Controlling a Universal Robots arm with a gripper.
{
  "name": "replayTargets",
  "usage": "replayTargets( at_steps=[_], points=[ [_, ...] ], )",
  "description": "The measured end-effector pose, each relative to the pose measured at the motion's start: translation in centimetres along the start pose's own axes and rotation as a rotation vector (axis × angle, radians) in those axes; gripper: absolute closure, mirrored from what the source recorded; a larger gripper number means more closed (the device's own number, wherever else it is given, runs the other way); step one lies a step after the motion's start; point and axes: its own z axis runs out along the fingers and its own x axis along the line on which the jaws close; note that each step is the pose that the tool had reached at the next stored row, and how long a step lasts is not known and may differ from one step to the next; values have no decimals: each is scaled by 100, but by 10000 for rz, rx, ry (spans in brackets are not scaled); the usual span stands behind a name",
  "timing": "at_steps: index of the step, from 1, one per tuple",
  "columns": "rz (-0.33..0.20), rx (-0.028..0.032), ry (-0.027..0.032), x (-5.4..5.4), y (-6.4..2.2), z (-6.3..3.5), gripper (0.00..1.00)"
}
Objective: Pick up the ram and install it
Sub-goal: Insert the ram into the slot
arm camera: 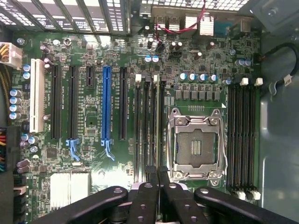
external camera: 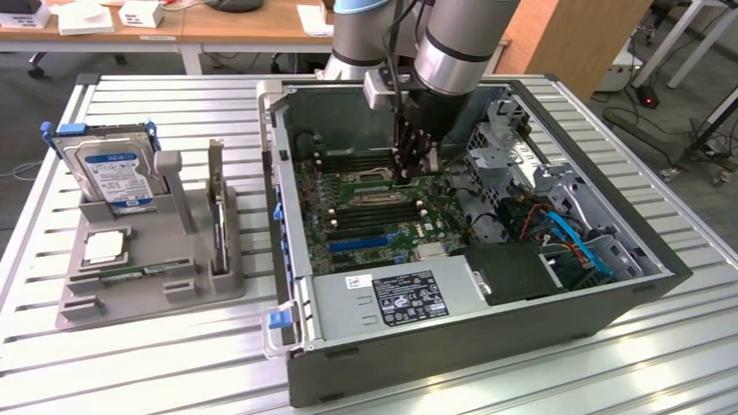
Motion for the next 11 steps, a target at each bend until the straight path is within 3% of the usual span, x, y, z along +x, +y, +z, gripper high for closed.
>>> replayTargets(
  at_steps=[11],
  points=[
    [2, 0, 0, 74, 1, -6, 89]
  ],
)
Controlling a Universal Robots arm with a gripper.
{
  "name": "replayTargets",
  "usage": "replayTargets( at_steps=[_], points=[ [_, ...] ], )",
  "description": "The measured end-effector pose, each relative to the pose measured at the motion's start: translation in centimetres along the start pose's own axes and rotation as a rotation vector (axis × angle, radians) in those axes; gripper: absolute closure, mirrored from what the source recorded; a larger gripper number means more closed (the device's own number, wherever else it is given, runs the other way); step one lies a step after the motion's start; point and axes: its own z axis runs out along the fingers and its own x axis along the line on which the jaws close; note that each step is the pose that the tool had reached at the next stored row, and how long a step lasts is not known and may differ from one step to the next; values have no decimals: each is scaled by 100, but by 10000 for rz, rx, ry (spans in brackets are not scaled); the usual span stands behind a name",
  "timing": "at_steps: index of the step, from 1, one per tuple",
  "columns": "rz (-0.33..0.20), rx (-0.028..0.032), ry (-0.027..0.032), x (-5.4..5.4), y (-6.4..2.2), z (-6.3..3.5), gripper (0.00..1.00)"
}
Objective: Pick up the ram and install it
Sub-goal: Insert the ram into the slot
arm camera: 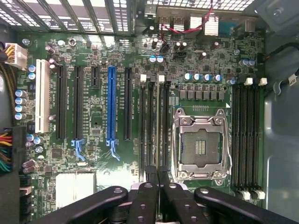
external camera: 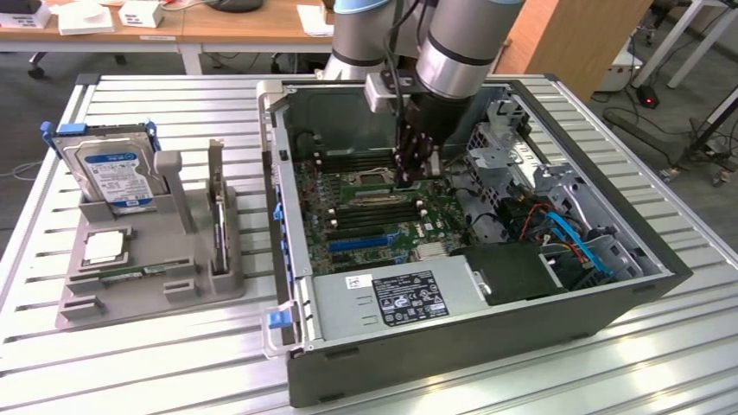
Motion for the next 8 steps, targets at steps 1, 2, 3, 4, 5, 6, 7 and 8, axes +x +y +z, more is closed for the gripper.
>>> replayTargets(
  at_steps=[1, 2, 3, 4, 5, 6, 7, 8],
  points=[
    [1, 0, 0, 7, 0, 0, 89],
    [1, 0, -1, 12, 0, -1, 89],
    [1, 0, 0, 16, 1, -1, 89],
    [1, 1, 0, 19, 0, -2, 89],
    [0, 1, -1, 20, 0, -1, 89],
    [0, 1, -1, 19, 0, -1, 89],
    [0, 0, 0, 20, 0, -1, 89],
    [0, 1, 0, 20, 0, -2, 89]
  ],
)
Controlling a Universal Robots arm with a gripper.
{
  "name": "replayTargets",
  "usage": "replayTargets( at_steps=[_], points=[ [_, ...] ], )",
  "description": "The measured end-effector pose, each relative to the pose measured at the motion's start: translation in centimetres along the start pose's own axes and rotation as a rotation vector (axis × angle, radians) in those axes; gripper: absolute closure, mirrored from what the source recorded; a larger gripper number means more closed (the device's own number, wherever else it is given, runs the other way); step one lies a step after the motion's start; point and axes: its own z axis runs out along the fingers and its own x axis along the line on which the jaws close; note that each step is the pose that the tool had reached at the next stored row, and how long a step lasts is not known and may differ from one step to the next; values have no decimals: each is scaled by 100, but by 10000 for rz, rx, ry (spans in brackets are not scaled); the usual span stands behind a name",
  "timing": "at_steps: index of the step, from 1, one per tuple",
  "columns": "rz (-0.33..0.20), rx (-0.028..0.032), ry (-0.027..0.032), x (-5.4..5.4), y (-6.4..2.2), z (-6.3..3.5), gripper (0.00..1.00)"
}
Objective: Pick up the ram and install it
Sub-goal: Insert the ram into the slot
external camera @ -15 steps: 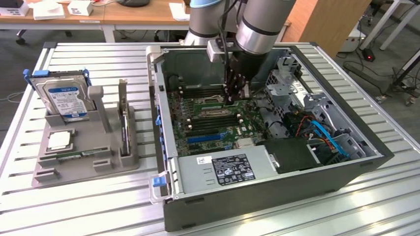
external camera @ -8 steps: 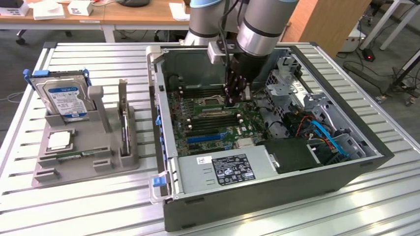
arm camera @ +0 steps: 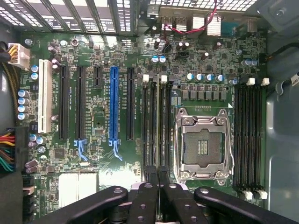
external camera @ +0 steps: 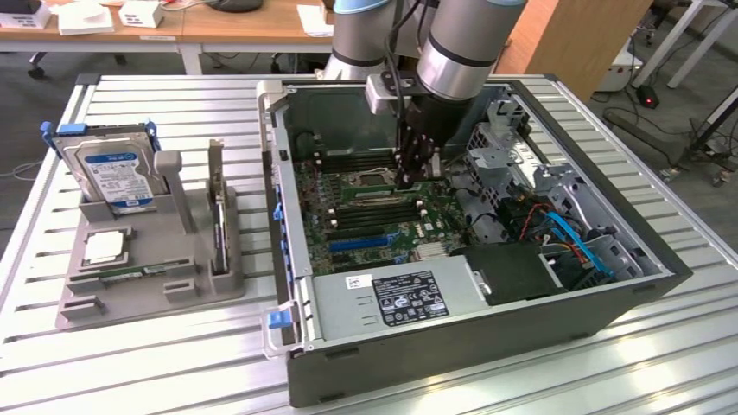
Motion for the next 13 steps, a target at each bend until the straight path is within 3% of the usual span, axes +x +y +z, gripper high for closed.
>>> replayTargets(
  at_steps=[5, 13],
  points=[
    [-54, 91, 4, 2, -1, 16, 89],
    [-97, 123, 2, 9, 13, 20, 89]
  ],
)
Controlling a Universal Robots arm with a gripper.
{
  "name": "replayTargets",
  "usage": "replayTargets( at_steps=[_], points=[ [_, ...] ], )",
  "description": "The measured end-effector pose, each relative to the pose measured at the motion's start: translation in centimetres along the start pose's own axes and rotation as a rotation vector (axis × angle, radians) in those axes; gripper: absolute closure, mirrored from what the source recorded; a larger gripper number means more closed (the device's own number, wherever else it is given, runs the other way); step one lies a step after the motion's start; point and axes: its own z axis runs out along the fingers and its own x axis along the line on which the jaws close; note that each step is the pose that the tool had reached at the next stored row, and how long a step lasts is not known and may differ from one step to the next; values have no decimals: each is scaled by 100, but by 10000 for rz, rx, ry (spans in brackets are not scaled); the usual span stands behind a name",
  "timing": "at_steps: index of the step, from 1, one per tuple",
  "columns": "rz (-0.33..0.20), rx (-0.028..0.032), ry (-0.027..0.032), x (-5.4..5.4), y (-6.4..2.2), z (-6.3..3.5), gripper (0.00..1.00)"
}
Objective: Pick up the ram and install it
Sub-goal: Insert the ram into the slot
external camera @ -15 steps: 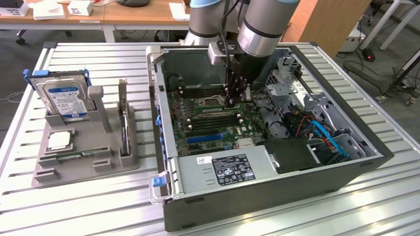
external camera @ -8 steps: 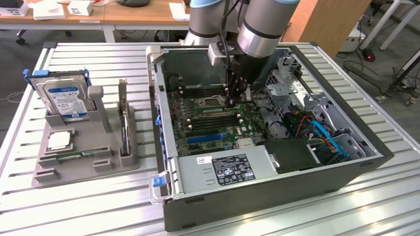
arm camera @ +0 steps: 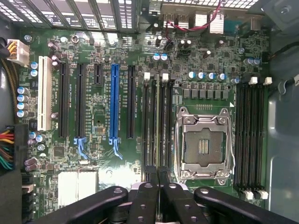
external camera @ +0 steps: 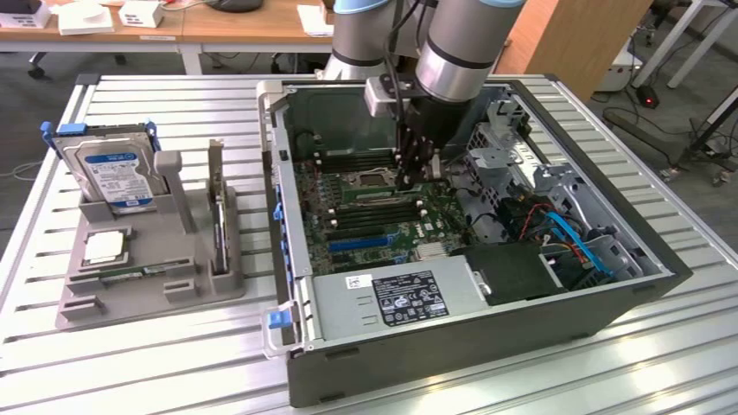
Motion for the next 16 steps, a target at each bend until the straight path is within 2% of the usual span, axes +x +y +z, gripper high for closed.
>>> replayTargets(
  at_steps=[5, 10, 16],
  points=[
    [-12, 14, 3, 16, 7, 3, 89],
    [-21, 84, 4, 19, 13, 36, 89],
    [-20, 86, 8, 21, 14, 59, 89]
  ],
)
